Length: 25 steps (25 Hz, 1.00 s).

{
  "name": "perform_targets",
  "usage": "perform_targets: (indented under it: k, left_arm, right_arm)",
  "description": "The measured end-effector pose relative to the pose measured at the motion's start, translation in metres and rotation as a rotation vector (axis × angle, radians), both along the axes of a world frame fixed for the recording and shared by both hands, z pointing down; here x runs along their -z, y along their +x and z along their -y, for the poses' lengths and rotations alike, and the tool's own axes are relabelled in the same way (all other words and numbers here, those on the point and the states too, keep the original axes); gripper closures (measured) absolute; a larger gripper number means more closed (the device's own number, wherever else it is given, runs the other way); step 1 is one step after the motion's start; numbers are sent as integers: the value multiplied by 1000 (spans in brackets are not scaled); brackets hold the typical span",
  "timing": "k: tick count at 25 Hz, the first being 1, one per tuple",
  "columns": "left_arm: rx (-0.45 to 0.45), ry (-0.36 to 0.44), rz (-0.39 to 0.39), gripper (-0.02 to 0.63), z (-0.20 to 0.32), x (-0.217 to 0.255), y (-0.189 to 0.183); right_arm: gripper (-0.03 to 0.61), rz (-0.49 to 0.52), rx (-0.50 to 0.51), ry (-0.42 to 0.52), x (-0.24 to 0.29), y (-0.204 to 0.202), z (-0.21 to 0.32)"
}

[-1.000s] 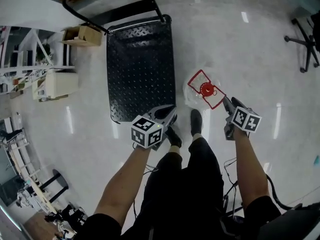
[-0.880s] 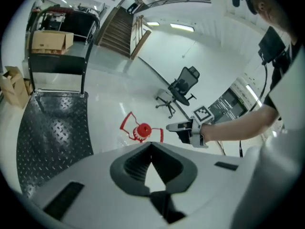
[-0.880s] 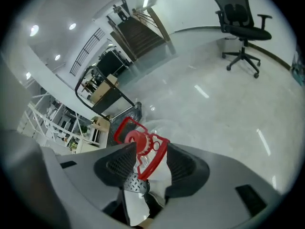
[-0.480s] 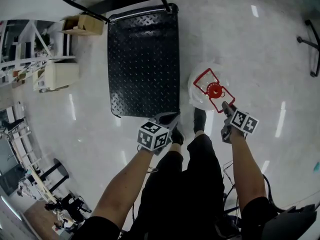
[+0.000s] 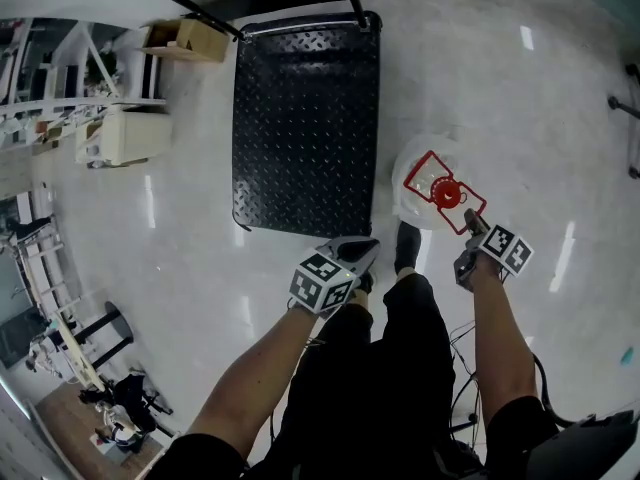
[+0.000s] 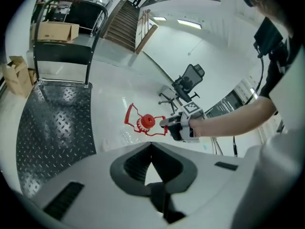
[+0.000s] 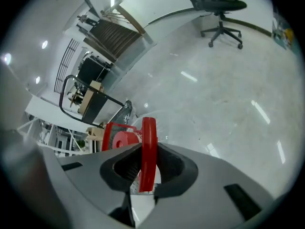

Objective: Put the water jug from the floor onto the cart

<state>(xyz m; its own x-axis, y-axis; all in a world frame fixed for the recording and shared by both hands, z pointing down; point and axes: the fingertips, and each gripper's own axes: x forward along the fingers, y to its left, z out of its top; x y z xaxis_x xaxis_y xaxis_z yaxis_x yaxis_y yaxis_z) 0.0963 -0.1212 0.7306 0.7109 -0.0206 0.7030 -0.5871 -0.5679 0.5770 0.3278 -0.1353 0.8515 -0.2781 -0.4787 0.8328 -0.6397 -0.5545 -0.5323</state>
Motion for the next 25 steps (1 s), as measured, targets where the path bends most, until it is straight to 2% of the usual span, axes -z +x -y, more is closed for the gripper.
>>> perform_targets:
  k: [2,5,9,13,19,25]
  left_arm:
    - [46,9,-10,612,9,10,-6]
    - [109,45,-14,612,22,28,-21]
    - [179,108,-23,612,38,60,-44]
    - [257,168,-20,612,45,93,-72]
    - [448,238,-58,612,45,144,-135]
    - [546,329,-74,612,30,195,-187]
  right_arm:
    - [499,-36,31,-9,5,1,6]
    - [499,-39,71,-12,14,-8,12]
    - [497,-27,188,45,45,-30,32]
    - [497,-22,292,98,93,-53,56]
    - [495,-32,416,209,173,-98,98]
    - [495,6,505,304,243,-163,125]
